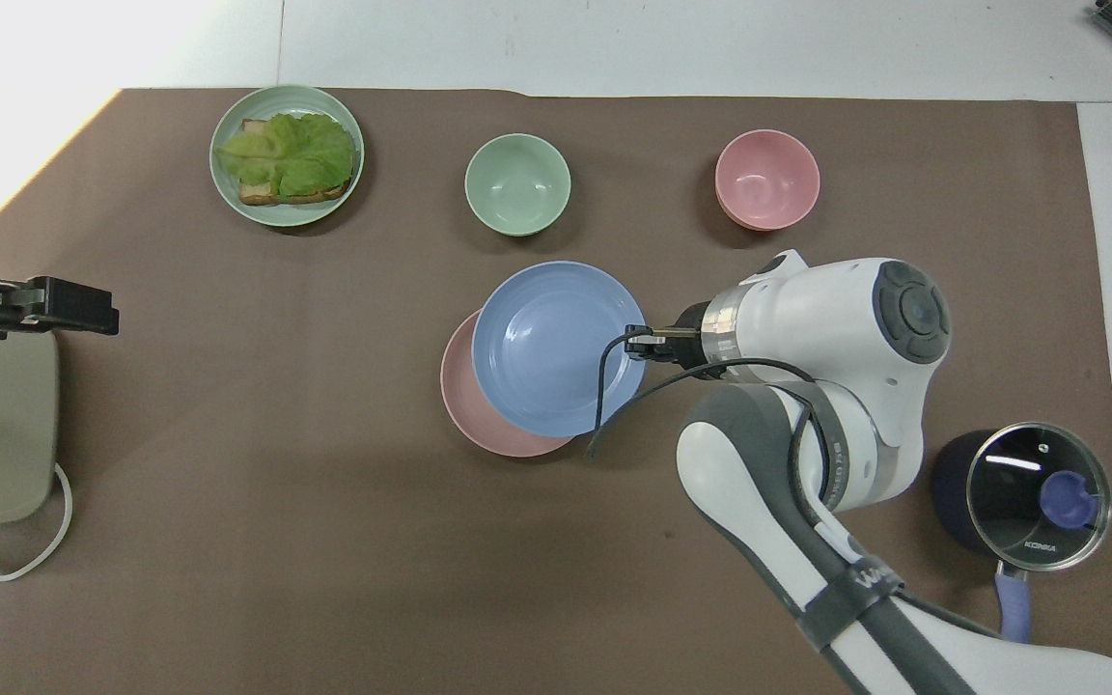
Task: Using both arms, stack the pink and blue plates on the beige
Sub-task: 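Slide the blue plate onto the pink plate with the right gripper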
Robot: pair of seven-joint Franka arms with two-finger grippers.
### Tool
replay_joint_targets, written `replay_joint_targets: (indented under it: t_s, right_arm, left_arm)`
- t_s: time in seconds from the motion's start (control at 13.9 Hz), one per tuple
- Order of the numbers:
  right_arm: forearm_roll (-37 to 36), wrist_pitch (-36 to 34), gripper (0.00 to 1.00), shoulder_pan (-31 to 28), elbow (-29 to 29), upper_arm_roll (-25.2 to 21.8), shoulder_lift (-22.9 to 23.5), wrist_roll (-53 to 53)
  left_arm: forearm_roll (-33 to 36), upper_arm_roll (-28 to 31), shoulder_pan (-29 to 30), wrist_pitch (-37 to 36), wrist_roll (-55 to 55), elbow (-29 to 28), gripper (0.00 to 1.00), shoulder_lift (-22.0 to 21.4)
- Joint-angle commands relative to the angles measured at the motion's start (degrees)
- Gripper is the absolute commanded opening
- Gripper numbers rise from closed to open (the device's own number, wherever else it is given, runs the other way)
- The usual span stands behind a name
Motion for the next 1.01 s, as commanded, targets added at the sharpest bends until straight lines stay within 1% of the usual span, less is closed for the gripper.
replay_joint_targets:
  t_s: [0.0, 0.22, 0.29, 0.5, 0.93]
  right_arm:
    - [-0.8, -0.2, 0.00, 1.2, 0.4, -0.2, 0.6, 3.4]
    - [-0.9, 0.1, 0.00, 1.5, 0.0, -0.2, 2.5, 3.4]
    - [-0.8, 0.6, 0.00, 2.9, -1.3, -0.2, 2.7, 3.4]
    - [-0.8, 3.9, 0.00, 3.7, -1.8, -0.2, 4.0, 3.4]
    - [-0.9, 4.4, 0.00, 3.9, -1.8, -0.2, 4.4, 3.3]
  left_arm:
    - [1.1, 0.1, -0.1, -0.8, -0.2, 0.4, 1.00, 0.0]
    - [1.0, 0.1, -0.1, -0.9, -0.2, 0.4, 1.00, 0.0]
    - [1.0, 0.1, -0.1, -0.9, -0.2, 0.4, 1.00, 0.0]
    - [1.0, 0.1, -0.1, -0.9, -0.2, 0.4, 1.00, 0.0]
    - [1.0, 0.1, -0.1, -0.9, -0.2, 0.4, 1.00, 0.0]
